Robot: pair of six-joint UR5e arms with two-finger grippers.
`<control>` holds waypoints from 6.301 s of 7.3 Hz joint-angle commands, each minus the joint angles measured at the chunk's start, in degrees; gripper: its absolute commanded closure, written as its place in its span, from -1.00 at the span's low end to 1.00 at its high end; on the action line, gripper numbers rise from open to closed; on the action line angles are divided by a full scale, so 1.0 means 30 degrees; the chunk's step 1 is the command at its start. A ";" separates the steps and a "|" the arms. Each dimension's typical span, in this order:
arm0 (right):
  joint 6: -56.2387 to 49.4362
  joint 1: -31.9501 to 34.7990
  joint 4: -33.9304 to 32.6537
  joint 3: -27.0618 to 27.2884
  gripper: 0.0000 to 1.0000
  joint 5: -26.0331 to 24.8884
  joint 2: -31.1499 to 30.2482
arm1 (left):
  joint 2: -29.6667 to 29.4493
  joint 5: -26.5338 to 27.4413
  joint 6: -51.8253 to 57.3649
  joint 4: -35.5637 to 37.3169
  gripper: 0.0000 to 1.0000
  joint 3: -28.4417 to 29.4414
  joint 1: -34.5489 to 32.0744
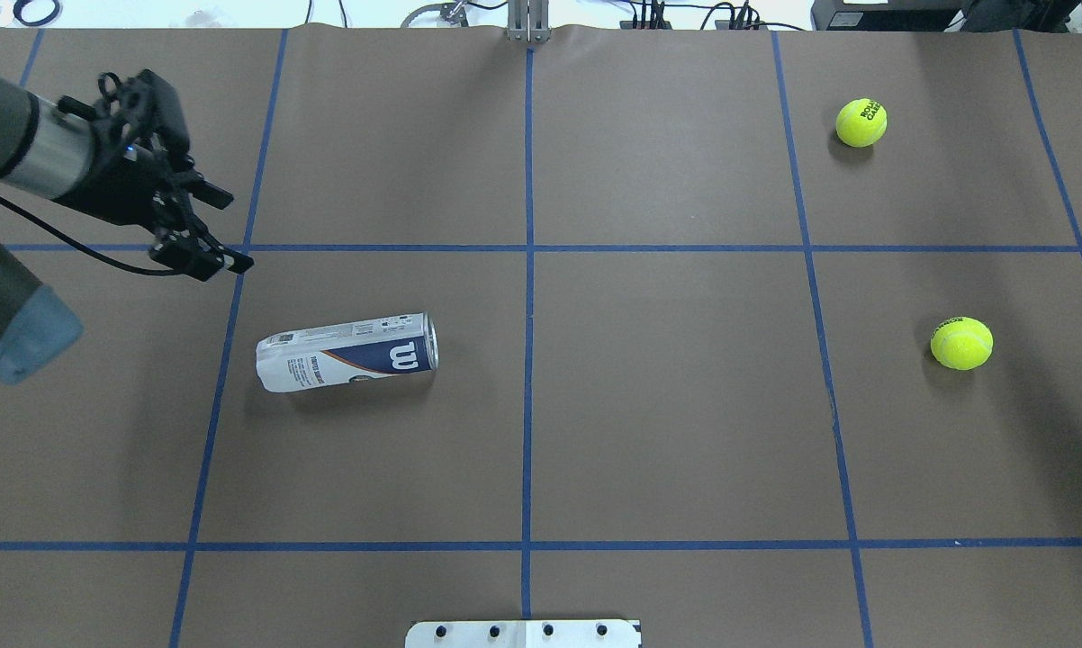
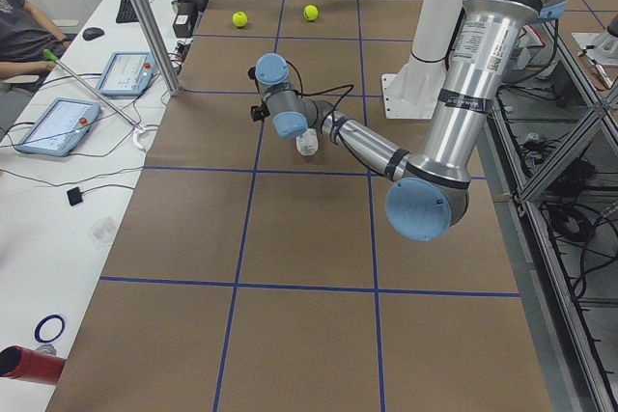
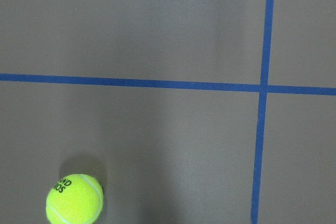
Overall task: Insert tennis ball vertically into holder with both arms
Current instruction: 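Reach the left gripper down to the open end of the white can, then close the left gripper on the can's open end, then lift and rotate the can upright with the left gripper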
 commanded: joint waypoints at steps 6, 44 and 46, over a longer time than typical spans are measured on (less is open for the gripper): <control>0.0005 -0.0078 -0.0016 -0.0001 -0.99 0.0029 -0.0035 | -0.4492 0.7160 0.3876 0.6765 -0.98 0.0239 0.6578; 0.0181 -0.2187 0.3939 -0.0324 -0.99 0.0703 -0.0123 | -0.6660 1.6701 -0.7014 -1.2055 -0.56 0.4384 0.7988; 0.0268 -0.2421 0.4669 -0.0089 -0.99 0.0644 -0.0355 | -0.8056 2.0721 -0.7080 -1.7934 -0.56 0.8016 0.9805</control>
